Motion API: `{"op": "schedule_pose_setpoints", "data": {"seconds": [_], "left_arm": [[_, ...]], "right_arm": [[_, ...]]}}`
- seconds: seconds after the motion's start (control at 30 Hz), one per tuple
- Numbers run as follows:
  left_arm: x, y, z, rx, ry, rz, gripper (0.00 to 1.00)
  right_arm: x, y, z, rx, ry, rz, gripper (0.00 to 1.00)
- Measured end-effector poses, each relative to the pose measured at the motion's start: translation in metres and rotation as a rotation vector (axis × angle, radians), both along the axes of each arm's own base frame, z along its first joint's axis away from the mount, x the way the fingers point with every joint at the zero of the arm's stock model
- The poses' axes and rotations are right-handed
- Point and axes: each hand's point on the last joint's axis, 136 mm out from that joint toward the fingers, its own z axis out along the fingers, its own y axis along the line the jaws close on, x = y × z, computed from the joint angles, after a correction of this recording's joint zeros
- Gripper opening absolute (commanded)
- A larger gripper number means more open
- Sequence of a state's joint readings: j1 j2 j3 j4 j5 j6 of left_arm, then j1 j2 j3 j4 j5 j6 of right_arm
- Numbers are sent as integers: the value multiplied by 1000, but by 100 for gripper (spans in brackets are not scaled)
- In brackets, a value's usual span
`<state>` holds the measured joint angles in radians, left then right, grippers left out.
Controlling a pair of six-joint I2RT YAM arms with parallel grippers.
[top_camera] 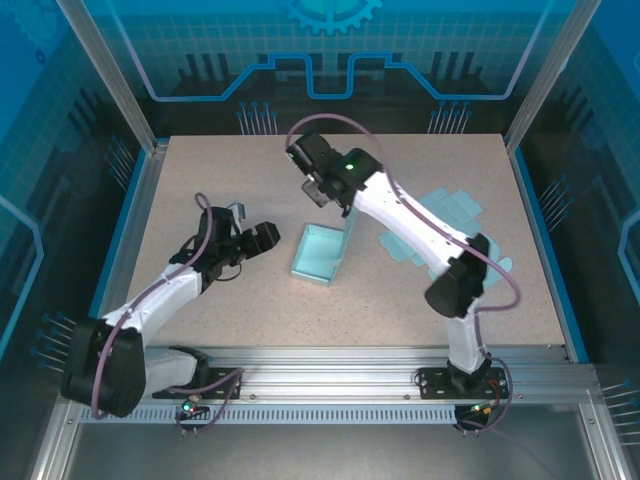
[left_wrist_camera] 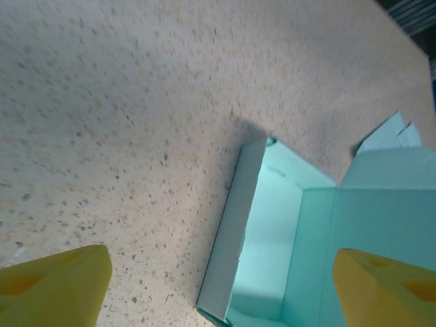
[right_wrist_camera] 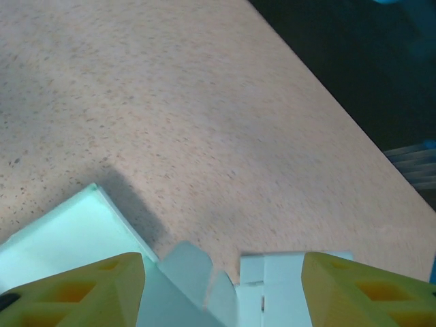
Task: Fold the paper box
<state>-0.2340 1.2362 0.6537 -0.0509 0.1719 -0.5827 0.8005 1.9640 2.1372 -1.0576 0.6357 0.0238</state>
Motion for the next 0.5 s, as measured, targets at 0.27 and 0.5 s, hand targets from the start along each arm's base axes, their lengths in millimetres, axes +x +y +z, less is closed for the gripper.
{"op": "schedule_pose_setpoints", "data": {"seconds": [0.27, 0.5], "left_arm": [[-6, -61, -46, 16, 135, -213, 92], [-27, -118, -51, -54, 170, -368, 92]], "right_arm": [[-28, -101, -12, 108, 18, -326, 67], [-33, -168, -73, 191, 158, -548, 68]]}}
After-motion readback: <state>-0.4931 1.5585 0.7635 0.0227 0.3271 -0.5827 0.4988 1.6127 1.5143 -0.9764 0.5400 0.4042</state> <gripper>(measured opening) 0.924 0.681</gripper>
